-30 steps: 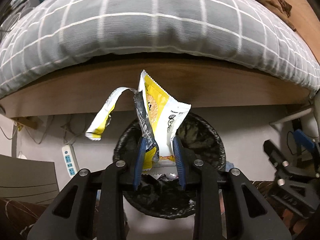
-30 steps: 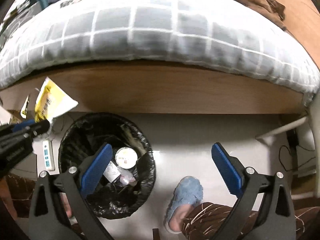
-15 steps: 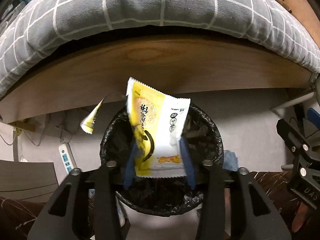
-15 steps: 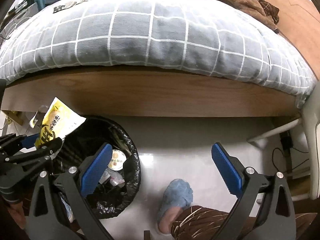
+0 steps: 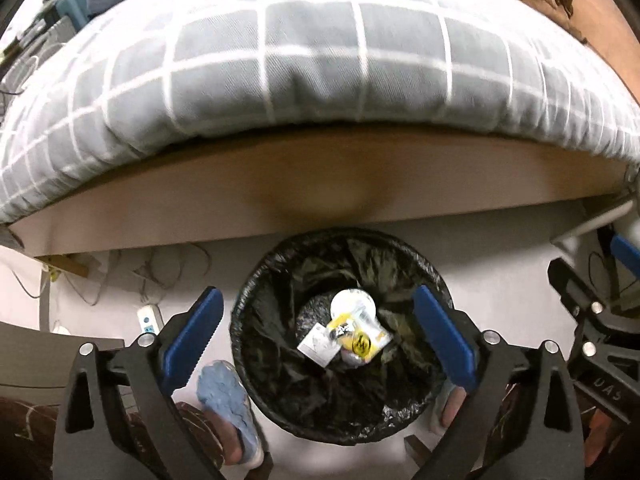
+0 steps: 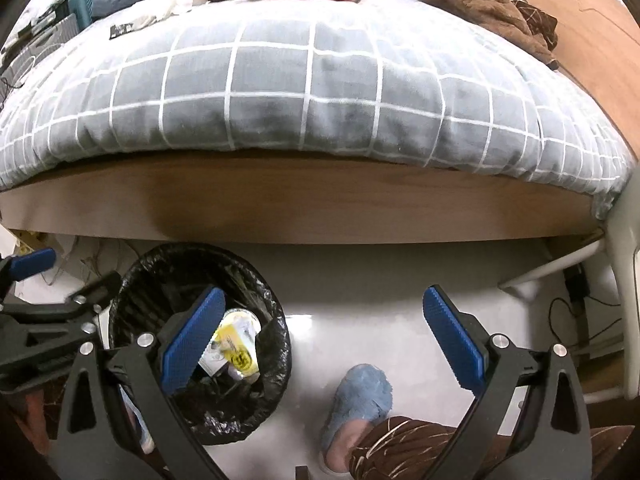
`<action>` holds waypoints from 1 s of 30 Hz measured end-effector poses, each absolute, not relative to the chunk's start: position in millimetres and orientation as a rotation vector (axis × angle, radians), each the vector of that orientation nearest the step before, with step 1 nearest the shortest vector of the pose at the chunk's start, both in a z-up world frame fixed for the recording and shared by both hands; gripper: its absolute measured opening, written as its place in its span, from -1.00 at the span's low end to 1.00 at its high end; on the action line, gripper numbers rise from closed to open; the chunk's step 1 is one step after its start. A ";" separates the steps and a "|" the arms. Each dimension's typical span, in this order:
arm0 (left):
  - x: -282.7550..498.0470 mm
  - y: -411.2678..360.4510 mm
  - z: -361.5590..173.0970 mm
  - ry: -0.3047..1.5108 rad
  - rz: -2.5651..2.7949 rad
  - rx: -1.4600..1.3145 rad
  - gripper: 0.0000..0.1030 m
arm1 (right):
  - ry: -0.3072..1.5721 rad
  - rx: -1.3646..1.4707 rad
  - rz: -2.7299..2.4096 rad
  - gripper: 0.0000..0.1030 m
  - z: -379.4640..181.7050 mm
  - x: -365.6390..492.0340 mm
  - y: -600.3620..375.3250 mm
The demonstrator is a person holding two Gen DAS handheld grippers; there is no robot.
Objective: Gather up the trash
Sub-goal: 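Move both tools back over the bed toward the red bag and white cloth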
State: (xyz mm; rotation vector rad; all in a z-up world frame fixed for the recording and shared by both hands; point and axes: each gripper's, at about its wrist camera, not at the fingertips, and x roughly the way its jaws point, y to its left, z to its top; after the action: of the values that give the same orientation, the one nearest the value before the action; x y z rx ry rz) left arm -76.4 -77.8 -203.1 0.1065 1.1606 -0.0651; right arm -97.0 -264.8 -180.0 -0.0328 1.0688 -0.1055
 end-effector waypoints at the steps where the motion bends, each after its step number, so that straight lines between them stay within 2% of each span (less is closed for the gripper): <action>1: -75.9 -77.0 -199.0 1.152 -0.059 0.107 0.89 | 1.063 -0.031 -0.106 0.85 -177.7 -96.3 -264.7; 16: -53.4 -51.3 -99.8 0.972 -0.006 0.046 0.89 | 0.851 -0.013 -0.072 0.85 -86.0 -64.0 -260.1; 30: 6.0 -34.3 -61.0 0.901 -0.015 -0.004 0.89 | 0.754 0.003 -0.072 0.85 -47.8 -12.7 -258.1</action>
State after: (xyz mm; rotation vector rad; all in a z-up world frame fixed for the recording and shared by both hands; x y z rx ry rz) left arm 6.0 -34.3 -61.0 -0.0035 0.9008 -0.0154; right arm -12.7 -258.1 -47.8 0.0026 0.7540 -0.0724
